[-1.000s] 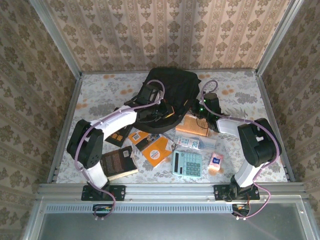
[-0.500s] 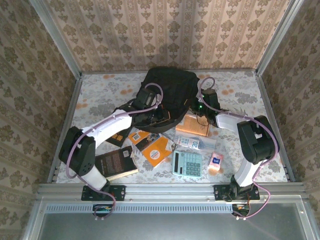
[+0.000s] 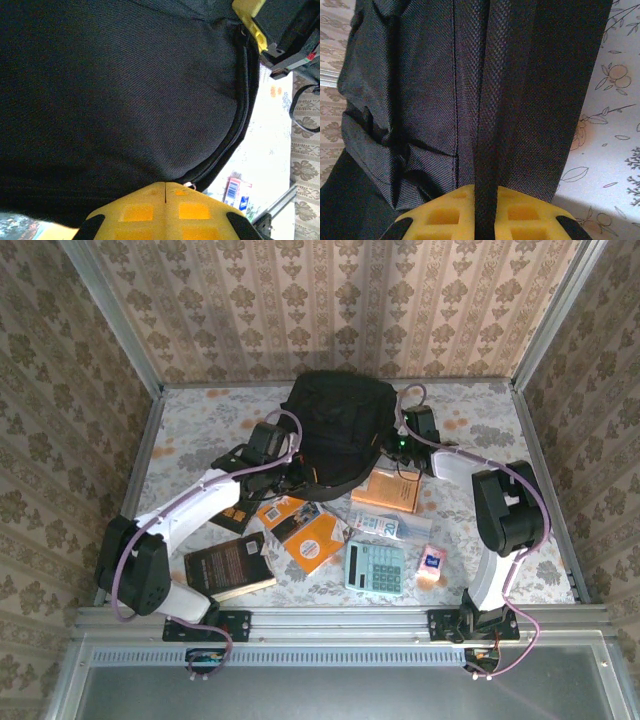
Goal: Pack the student bag
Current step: Unzip the student bag at the top-center of the table.
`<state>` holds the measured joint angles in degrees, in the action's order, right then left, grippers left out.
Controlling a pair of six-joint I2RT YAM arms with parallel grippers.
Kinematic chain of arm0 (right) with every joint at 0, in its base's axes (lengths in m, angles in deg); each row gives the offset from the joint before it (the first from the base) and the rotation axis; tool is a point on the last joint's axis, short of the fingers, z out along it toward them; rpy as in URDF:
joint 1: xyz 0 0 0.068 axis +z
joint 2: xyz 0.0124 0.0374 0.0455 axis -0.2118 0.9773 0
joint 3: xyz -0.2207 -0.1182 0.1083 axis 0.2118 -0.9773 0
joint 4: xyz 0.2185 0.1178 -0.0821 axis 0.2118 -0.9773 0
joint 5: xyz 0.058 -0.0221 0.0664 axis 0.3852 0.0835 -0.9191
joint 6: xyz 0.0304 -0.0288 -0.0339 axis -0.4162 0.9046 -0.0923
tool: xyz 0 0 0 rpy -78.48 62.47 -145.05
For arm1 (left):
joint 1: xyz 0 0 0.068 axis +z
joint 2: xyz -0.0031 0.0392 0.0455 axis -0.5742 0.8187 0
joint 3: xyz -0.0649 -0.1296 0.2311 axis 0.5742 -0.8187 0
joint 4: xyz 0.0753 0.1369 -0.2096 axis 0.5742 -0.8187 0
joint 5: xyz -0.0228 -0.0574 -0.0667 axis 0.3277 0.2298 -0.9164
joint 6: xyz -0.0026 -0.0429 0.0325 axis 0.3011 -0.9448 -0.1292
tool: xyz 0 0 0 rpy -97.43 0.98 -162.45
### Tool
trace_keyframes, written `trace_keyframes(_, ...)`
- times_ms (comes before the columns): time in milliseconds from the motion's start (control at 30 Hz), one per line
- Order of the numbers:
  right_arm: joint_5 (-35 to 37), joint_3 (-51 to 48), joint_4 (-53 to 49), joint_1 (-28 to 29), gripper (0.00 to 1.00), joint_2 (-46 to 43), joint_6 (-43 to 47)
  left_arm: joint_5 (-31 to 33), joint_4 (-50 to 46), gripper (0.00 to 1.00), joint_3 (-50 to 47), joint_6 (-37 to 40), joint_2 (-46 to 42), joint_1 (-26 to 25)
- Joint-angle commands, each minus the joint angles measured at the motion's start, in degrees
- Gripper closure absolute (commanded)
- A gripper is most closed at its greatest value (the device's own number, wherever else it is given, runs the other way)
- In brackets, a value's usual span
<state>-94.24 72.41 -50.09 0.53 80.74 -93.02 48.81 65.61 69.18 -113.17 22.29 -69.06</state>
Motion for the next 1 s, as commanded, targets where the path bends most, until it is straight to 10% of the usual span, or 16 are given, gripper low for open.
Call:
trace_keyframes(0,0.7,2.9,-5.3,-0.6,0.71,1.5,2.5,0.0,-0.8,1.00,0.5,2.5,-0.8,0.2)
trace_keyframes(67,1.0,3.4,-7.4,-0.1,0.46,0.5,1.7,-0.3,-0.7,1.00,1.6,2.8,-0.2,0.0)
trace_keyframes(200,6.0,6.3,-19.2,0.7,0.32,-2.1,-2.9,-0.4,-0.4,1.00,3.9,3.5,0.7,-0.8)
trace_keyframes(467,16.2,2.3,-33.9,2.3,0.23,-15.1,-12.0,0.4,-1.0,1.00,10.6,5.6,4.9,-3.6)
trace_keyframes(967,4.3,-6.1,-22.8,10.5,0.26,-20.9,-30.0,0.6,-1.0,1.00,16.3,6.8,9.3,-6.8)
